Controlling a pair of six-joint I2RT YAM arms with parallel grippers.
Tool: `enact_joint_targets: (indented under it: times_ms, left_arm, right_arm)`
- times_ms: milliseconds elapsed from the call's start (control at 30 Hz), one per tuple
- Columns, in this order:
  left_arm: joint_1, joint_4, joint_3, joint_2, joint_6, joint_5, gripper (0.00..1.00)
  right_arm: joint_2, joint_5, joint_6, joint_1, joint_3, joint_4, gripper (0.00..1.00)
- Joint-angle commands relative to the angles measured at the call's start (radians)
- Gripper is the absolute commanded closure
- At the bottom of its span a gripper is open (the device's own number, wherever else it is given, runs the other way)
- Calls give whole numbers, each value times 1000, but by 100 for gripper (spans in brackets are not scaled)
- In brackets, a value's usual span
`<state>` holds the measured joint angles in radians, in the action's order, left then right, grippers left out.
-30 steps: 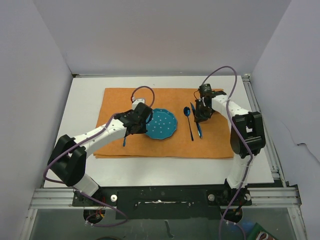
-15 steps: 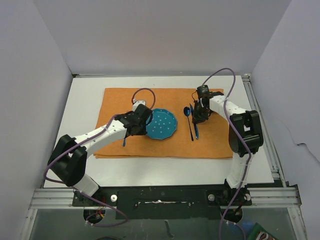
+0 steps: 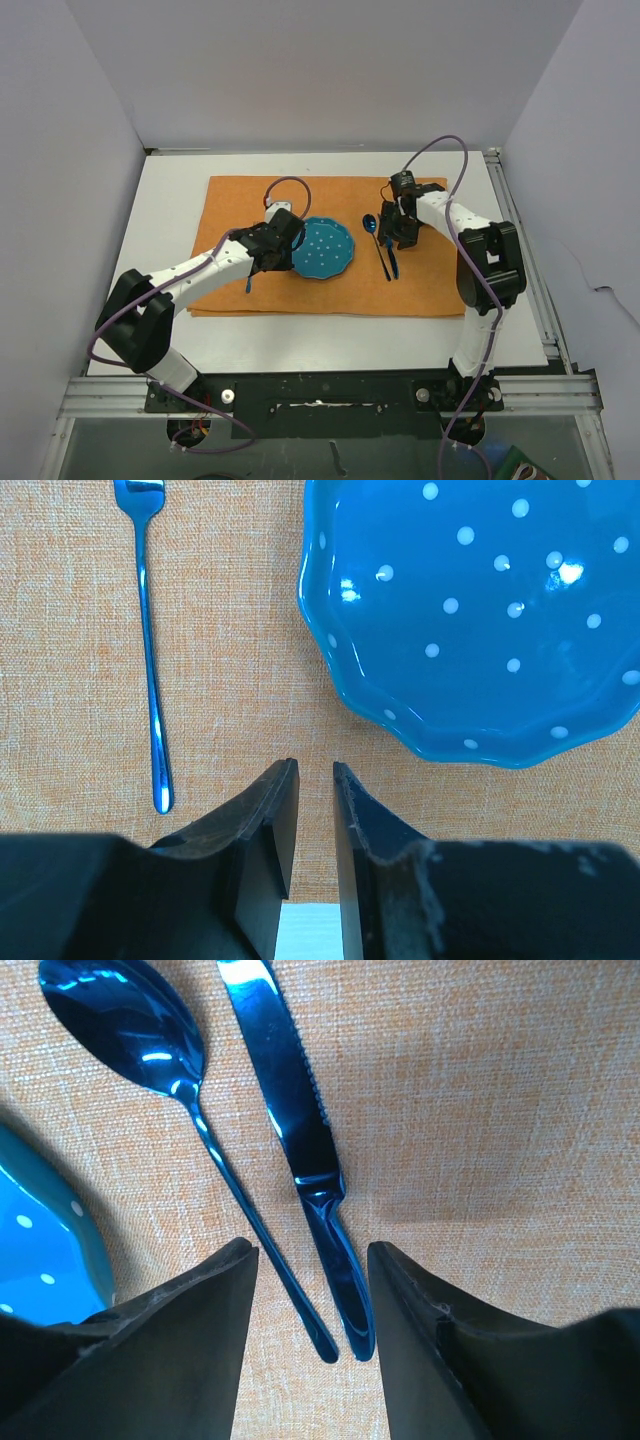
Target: Set the dinner table for one person
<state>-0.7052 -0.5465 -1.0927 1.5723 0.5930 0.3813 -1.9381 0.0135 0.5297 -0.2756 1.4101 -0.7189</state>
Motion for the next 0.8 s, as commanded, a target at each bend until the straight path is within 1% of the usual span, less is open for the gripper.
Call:
enact_joint_targets:
  times_ms: [0, 167, 267, 367, 533, 767]
  left_arm:
    - [-4, 32, -32, 3, -9, -4, 79]
    - [-4, 25, -47, 23, -11, -2, 79]
    - [-4, 23, -49, 24, -10, -2, 79]
    - [-4, 22, -51, 22, -12, 2, 79]
    - [-4, 22, -51, 23, -15, 2, 79]
    - [-4, 23, -52, 27, -15, -4, 79]
  right_arm:
    - [94, 14, -24, -22, 22, -13, 51]
    - [114, -5, -34, -50, -9, -6, 53]
    - [116, 3, -42, -53, -45, 5, 52]
    - [110, 9, -53, -54, -87, 17, 51]
    - [99, -25, -57, -70, -166, 62, 51]
    - [70, -18, -53, -94, -224, 87, 51]
